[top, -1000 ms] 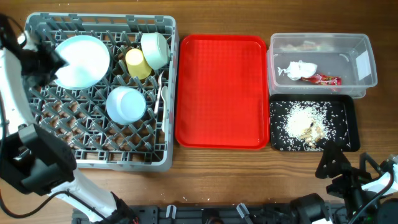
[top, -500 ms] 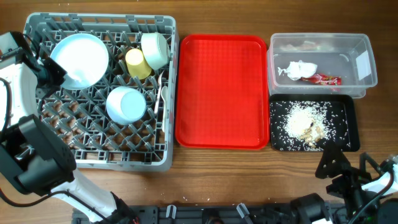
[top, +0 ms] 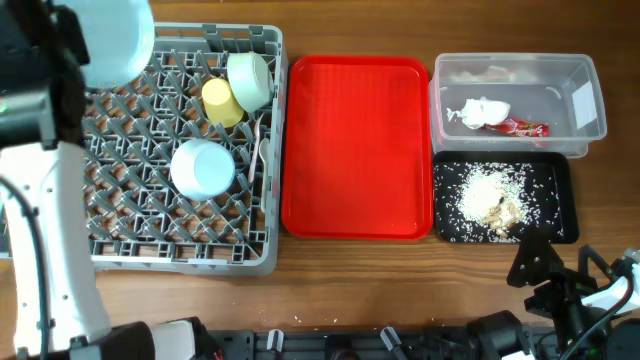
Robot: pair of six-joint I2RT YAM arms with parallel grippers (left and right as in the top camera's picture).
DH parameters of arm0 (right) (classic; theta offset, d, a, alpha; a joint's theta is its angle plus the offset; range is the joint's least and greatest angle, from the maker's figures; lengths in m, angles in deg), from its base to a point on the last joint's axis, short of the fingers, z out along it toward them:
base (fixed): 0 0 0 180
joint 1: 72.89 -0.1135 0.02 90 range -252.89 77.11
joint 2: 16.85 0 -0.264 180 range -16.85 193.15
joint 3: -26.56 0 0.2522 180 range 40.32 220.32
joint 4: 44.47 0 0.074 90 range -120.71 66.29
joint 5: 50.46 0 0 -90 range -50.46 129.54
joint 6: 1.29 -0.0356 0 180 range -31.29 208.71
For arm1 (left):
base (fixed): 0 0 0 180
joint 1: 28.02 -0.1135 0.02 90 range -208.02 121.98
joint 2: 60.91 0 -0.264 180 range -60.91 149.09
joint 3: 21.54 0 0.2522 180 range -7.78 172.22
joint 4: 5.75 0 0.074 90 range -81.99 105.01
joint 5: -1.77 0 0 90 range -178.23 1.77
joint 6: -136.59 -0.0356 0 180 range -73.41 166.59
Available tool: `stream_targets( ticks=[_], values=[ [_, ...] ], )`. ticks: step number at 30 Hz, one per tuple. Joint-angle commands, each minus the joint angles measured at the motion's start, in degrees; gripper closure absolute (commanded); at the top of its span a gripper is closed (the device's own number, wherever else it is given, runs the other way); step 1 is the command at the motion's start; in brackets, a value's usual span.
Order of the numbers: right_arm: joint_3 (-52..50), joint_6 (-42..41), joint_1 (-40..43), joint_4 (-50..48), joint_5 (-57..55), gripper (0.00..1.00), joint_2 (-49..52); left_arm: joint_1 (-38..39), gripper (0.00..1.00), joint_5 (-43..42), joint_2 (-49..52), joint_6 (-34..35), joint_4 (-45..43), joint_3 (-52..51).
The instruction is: Sort waste into correct bins and load items into the dishwasher rack
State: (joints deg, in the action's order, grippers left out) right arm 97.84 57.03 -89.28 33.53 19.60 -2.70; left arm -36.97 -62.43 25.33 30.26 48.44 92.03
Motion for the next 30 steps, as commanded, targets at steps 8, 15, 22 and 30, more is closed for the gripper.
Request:
stream_targets(
  ticks=[8, 15, 22, 30],
  values=[
    [0.2, -0.4, 0.3, -0.2, 0.3, 0.0, -0.5, 11.7, 0.96, 20.1, 8.7, -24.0, -2.2, -0.5],
    [0.2, -0.4, 0.3, -0.2, 0.3, 0.0, -0.5, 13.7, 0.96, 22.1, 20.7, -25.9, -5.2, -0.5],
    [0.2, -0.4, 0.3, -0.2, 0.3, 0.0, -0.5, 14.3, 0.96, 22.1, 25.9, -25.8, -8.3, -0.5],
    [0.2, -0.4, 0.3, -0.2, 0.3, 0.0, -0.5, 23.8, 0.34, 22.3, 25.9, -19.2, -5.8, -0.5]
  ],
)
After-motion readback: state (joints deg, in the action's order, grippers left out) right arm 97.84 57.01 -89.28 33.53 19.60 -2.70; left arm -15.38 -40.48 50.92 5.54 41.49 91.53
